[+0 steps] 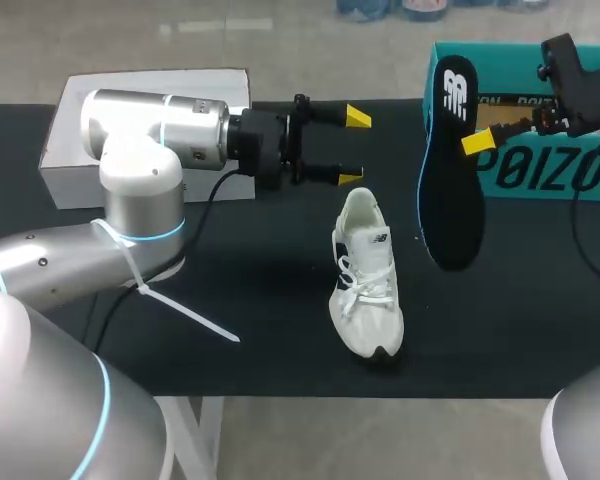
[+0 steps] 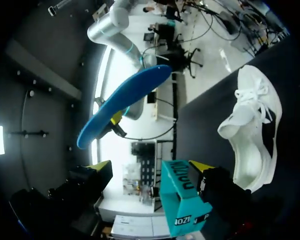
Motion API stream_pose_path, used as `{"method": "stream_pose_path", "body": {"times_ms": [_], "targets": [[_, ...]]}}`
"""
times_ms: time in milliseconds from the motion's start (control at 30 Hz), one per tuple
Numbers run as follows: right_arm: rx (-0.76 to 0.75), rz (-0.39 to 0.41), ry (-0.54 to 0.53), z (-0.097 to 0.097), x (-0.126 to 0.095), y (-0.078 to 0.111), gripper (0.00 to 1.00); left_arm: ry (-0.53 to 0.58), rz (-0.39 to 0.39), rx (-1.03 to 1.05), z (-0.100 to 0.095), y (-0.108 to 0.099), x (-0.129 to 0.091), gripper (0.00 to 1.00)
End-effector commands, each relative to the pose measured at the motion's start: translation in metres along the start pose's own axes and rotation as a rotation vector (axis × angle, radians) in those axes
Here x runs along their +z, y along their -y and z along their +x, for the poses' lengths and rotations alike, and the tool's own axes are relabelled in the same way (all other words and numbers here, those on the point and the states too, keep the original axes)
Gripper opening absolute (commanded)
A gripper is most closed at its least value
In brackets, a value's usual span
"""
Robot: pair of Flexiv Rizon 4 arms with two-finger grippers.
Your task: Take the shoe out of the shoebox, open the shoe tongue, remove and reinsert the insole, then place the shoe into the shoebox
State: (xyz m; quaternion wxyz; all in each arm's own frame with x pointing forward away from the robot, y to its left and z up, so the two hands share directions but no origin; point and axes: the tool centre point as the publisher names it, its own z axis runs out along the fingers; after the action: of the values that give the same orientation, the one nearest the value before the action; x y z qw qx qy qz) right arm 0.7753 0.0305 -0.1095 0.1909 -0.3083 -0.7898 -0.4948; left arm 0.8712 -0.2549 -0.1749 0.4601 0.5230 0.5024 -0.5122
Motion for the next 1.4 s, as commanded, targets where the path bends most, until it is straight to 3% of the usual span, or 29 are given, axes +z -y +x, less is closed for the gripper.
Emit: {"method": "stream_pose_path", "body": {"times_ms": [33,367,600,967,1400], "targets": [[0.018,0.068,-0.032,-0.012,-0.006,-0.009,0.00,0.005,-0.004,0.007,0.001,0.002,0.003,1.00],[0.003,0.080,-0.020,-0.007,-0.005,-0.012,0.00,0.011,-0.024,0.017,0.000,0.007,-0.005,1.00],[0.043,0.120,0.002,-0.024,0.000,-0.017,0.00,0.019,-0.028,0.059,-0.007,0.015,-0.011,1.00],[0.107,0.149,-0.010,-0.050,0.036,-0.033,0.00,-0.006,-0.037,0.088,-0.008,0.021,-0.009,1.00],[0.156,0.169,-0.041,-0.066,0.070,-0.037,0.00,-0.015,-0.008,0.119,-0.010,0.025,0.007,1.00]]}}
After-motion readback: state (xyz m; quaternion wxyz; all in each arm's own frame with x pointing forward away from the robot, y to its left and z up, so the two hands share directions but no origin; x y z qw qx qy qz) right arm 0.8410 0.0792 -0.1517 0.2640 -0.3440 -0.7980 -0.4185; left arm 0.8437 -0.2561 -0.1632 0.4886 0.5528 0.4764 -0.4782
